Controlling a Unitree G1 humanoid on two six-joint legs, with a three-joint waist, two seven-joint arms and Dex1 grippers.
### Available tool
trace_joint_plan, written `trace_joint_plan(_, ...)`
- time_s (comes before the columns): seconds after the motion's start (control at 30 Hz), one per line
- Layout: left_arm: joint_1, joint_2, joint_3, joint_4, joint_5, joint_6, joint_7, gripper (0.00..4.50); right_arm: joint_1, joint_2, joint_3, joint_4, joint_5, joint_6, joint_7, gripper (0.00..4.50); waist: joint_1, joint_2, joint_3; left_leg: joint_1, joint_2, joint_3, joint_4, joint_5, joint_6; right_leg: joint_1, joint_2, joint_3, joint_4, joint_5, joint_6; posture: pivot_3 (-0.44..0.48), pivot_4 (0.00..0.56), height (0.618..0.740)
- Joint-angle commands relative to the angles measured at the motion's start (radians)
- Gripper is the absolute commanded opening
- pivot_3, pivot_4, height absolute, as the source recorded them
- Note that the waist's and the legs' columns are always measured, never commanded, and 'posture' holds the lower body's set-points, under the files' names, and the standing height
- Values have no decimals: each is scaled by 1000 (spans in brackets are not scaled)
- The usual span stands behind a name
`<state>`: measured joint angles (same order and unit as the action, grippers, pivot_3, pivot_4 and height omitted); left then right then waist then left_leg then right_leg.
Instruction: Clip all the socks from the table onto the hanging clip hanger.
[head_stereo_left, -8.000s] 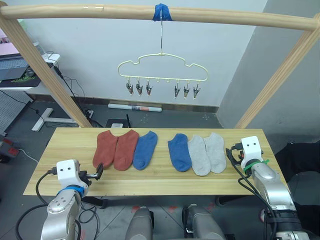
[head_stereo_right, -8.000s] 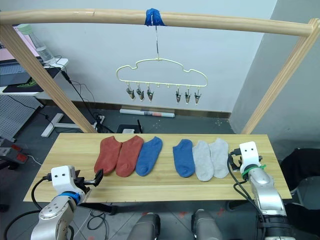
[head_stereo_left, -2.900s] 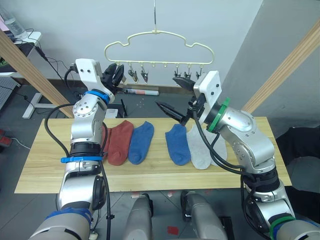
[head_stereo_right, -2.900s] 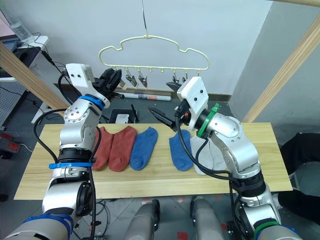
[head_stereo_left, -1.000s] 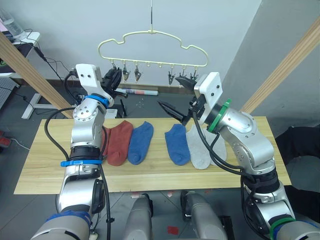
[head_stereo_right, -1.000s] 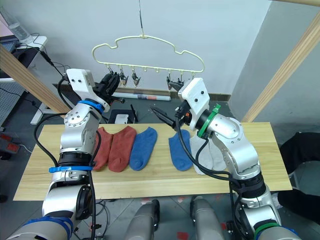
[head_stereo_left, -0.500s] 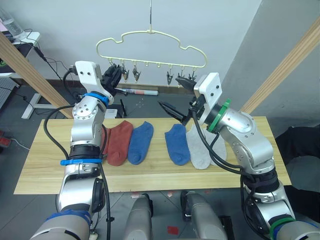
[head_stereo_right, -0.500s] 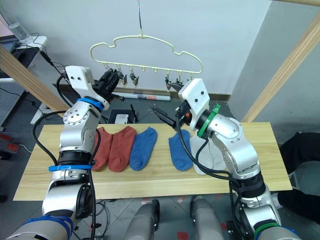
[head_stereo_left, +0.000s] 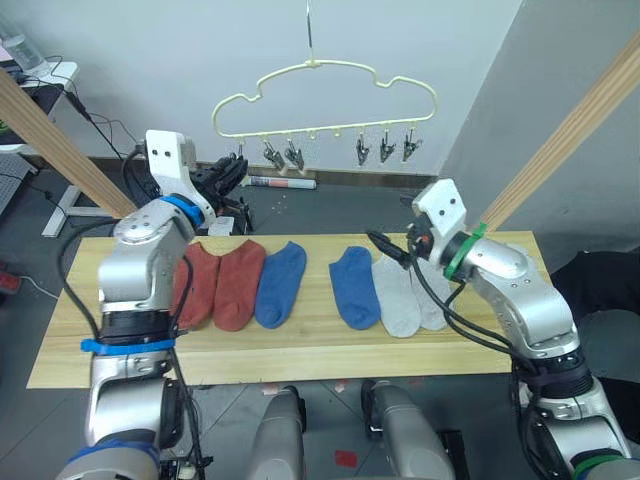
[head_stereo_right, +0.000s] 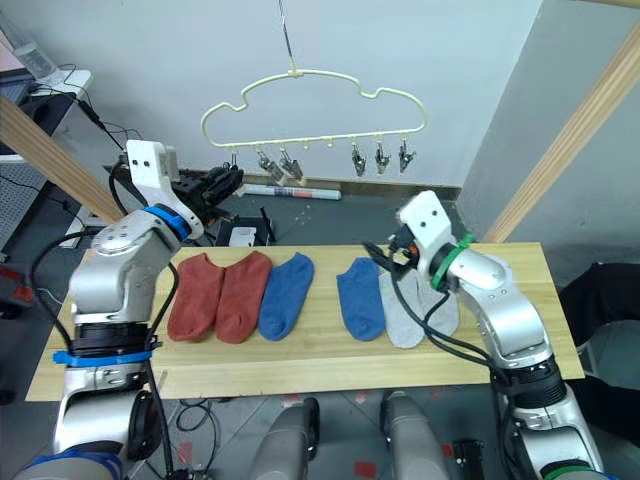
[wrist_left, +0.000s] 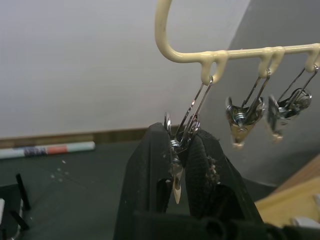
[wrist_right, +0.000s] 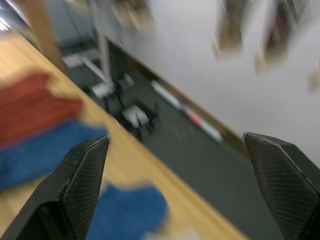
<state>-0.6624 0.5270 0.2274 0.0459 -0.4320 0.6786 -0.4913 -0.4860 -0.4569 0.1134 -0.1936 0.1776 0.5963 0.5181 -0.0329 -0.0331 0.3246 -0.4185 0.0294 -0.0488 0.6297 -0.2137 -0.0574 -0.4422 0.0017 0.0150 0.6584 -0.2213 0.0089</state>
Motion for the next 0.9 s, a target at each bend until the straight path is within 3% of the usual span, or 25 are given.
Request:
trace_joint_plan(0.03, -34, 42, 48, -52, -186, 313, -51, 297, -17, -49, 0, 116, -44, 9, 15, 4500, -1, -1, 3, 0, 0, 0, 0, 0, 0, 0, 0, 0, 0, 0, 0, -10, 356, 740)
trace_joint_plan(0.27, -124, 97, 119, 14, -376, 660, -86, 297, -80, -67, 30, 381, -103, -27, 44, 4500, -9, -2, 6, 0, 0, 1, 0, 0, 0, -1, 1, 1, 0, -1, 1, -11, 354, 740)
trace_joint_plan(0.4, -207, 35, 279, 91, -499, 917, -47, 297, -118, -45, 41, 623, -146, -62, 17, 4500, -9, -3, 8, 0, 0, 1, 0, 0, 0, -1, 1, 1, 0, -1, 2, -23, 347, 740)
trace_joint_plan(0.57, -190, 46, 300, 128, -624, 936, 36, 297, -168, -23, 56, 833, -201, -163, -2, 4500, -13, -3, 8, 0, -1, 2, 0, 0, 0, -1, 0, 2, 0, -1, 2, -29, 344, 740)
trace_joint_plan(0.9, -169, 56, 300, 106, -679, 936, 129, 297, -258, 19, 60, 1056, -249, -232, 2, 4500, -21, -5, 7, 3, -1, 1, 0, 2, -5, 2, -1, 2, 2, 0, 3, -19, 337, 740)
